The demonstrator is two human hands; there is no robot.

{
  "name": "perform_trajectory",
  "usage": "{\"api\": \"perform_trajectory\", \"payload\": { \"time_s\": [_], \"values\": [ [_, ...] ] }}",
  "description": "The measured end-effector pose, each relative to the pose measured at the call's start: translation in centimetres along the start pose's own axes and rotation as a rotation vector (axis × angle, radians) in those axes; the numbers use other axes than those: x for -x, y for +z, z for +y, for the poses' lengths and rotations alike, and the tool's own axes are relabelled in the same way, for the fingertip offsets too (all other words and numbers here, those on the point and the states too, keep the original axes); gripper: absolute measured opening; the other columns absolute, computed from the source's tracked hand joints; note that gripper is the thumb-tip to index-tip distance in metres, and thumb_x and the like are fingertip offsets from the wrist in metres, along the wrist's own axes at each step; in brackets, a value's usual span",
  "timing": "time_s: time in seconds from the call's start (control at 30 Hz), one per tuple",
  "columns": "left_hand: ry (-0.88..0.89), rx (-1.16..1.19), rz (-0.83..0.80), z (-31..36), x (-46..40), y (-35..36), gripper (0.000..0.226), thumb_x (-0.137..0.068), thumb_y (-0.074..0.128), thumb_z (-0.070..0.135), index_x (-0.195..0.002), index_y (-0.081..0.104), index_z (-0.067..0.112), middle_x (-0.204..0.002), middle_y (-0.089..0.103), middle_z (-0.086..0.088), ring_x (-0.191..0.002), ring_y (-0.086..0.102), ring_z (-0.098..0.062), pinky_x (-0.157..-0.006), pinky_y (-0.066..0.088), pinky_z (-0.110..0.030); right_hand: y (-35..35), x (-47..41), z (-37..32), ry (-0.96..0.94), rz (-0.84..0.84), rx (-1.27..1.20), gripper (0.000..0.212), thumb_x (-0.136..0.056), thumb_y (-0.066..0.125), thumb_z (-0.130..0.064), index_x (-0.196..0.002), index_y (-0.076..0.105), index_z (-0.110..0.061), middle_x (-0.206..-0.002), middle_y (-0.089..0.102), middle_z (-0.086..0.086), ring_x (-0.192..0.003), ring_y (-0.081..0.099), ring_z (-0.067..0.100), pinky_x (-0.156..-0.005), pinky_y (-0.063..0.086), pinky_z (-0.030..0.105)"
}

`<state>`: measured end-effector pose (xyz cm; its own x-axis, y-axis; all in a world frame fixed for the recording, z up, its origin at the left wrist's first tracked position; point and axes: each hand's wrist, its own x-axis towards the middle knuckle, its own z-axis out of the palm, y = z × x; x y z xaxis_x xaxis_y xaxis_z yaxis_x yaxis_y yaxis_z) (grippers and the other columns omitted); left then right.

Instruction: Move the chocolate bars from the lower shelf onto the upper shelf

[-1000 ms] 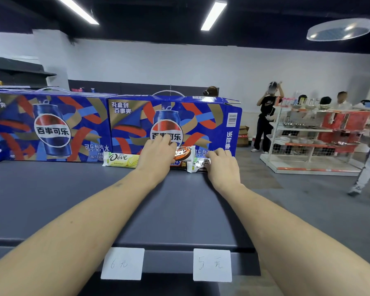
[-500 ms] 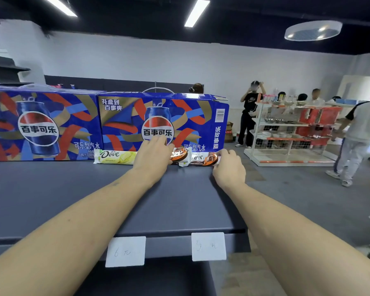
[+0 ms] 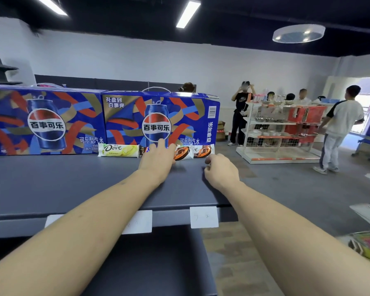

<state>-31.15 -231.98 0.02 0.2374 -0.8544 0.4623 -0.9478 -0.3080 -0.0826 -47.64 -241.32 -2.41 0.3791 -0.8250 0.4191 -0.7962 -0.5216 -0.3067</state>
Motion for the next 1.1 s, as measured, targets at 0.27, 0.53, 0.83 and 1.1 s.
{"api": "perform_trajectory", "payload": {
  "time_s": [0.27, 0.53, 0.83, 1.1],
  "values": [
    [0.14, 0.053, -0.045, 2.2, 2.6, -1.2, 0.035, -0.1, 0.05, 0.028, -0.128, 0.044, 0.01, -0.119, 0.044, -0.012, -0.106, 0.047, -0.03, -0.084, 0.047, -0.04, -1.2, 1.9, 1.6, -0.08, 0.0, -0.008, 0.024, -0.091, 0.049, -0.021, -0.112, 0.059, -0.016, -0.114, 0.058, 0.008, -0.104, 0.057, 0.029, -0.074, 0.044, 0.033],
    [0.097, 0.324, 0.093, 4.2, 5.0, -2.5, 0.069, -0.088, 0.067, 0.032, -0.147, 0.034, 0.019, -0.13, 0.056, -0.003, -0.119, 0.05, -0.021, -0.096, 0.046, -0.036, -2.0, 3.1, 3.4, -0.16, 0.046, -0.085, 0.017, -0.093, 0.049, -0.025, -0.105, 0.059, -0.019, -0.107, 0.062, 0.003, -0.097, 0.06, 0.026, -0.069, 0.044, 0.032],
    [0.056, 0.427, 0.186, 5.9, 4.5, -2.5, 0.067, -0.081, 0.076, 0.026, -0.14, 0.045, 0.022, -0.123, 0.06, 0.001, -0.114, 0.053, -0.018, -0.095, 0.047, -0.036, -2.0, 2.5, 5.3, -0.166, 0.068, -0.122, 0.014, -0.094, 0.045, -0.023, -0.099, 0.056, -0.017, -0.101, 0.062, 0.005, -0.089, 0.057, 0.027, -0.064, 0.038, 0.031],
    [0.047, 0.21, 0.095, 5.3, -1.1, 0.0, 0.041, -0.085, 0.071, 0.031, -0.122, 0.06, 0.016, -0.118, 0.057, 0.0, -0.109, 0.053, -0.019, -0.086, 0.046, -0.032, -1.3, -0.5, 5.9, -0.118, 0.056, -0.112, 0.023, -0.096, 0.046, -0.024, -0.112, 0.061, -0.021, -0.111, 0.063, 0.001, -0.099, 0.06, 0.024, -0.073, 0.05, 0.034]
  ]
}}
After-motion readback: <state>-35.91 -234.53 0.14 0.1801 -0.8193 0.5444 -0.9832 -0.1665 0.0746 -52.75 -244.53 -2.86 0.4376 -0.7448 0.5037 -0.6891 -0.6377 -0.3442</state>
